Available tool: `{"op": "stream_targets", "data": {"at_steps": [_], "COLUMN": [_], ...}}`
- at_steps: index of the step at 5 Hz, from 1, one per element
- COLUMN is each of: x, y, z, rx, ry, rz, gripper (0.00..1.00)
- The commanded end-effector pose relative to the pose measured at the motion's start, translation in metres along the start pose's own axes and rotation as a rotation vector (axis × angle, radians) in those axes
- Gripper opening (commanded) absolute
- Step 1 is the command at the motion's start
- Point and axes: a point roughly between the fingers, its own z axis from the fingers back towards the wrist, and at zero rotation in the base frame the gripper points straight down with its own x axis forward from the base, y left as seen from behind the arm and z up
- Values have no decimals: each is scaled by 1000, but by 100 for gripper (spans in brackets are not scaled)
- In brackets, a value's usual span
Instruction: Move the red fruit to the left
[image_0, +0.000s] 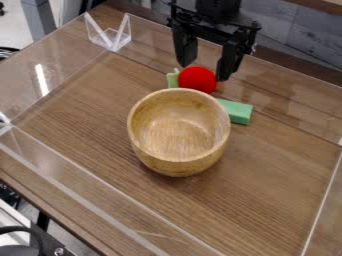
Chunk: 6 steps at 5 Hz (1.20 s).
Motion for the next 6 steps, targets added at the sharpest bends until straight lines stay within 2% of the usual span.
{"op": "stream_targets", "data": {"at_steps": [1, 2, 4, 6], "x": [17, 34, 54, 53], "y": [9, 21, 18, 34], "z": [-8, -16, -24, -52], "rx": [8, 15, 22, 29], "ry": [-13, -29, -28, -15], "rz": [12, 25, 110, 208], "gripper": [100, 100, 100, 100]}}
